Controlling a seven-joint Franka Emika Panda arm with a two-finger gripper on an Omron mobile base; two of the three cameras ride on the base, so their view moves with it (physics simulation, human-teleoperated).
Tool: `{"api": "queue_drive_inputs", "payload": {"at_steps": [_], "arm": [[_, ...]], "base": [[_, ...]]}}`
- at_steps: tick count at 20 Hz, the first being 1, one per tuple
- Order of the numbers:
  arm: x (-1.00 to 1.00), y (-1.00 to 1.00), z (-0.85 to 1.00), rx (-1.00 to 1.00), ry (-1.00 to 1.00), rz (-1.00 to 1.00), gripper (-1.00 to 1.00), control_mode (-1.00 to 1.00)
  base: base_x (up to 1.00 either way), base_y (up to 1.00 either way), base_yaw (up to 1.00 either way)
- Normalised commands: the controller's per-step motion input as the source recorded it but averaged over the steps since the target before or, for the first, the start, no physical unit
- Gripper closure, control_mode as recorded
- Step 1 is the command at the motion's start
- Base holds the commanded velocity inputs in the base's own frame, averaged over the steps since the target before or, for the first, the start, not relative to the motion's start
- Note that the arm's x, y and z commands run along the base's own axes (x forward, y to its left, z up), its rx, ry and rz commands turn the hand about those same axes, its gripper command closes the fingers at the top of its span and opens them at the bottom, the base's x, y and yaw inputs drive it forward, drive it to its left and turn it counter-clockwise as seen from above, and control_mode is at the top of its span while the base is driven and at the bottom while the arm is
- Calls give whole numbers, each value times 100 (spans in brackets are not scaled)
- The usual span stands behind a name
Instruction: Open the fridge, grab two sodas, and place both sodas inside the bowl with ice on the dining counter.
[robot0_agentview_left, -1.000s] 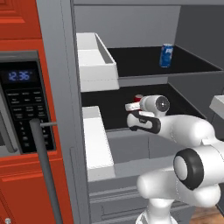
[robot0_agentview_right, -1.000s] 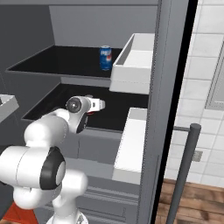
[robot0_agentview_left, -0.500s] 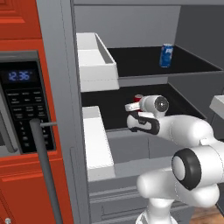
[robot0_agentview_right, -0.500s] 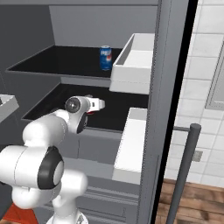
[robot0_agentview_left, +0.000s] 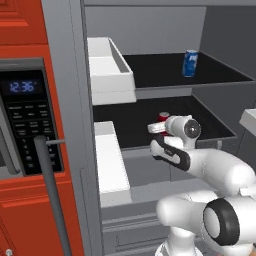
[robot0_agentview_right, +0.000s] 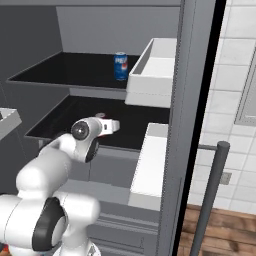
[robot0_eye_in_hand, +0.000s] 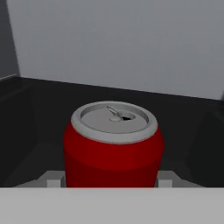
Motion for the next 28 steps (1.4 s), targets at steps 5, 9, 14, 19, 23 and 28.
{"api": "queue_drive_inputs", "payload": {"at_steps": [5,9,14,19,23,28], "arm": [[-43,0,71,-11,11,-2,100,-100],[-55,0,42,-18,17,-1,100,-100],[-74,-1,24,-3,24,0,100,-100],[-100,0,38,2,12,0,100,-100],[-100,0,50,0,4,0,100,-100],[-99,0,57,0,0,0,100,-100]], "base": [[0,0,0],[0,0,0],[0,0,0],[0,0,0],[0,0,0],[0,0,0]]}}
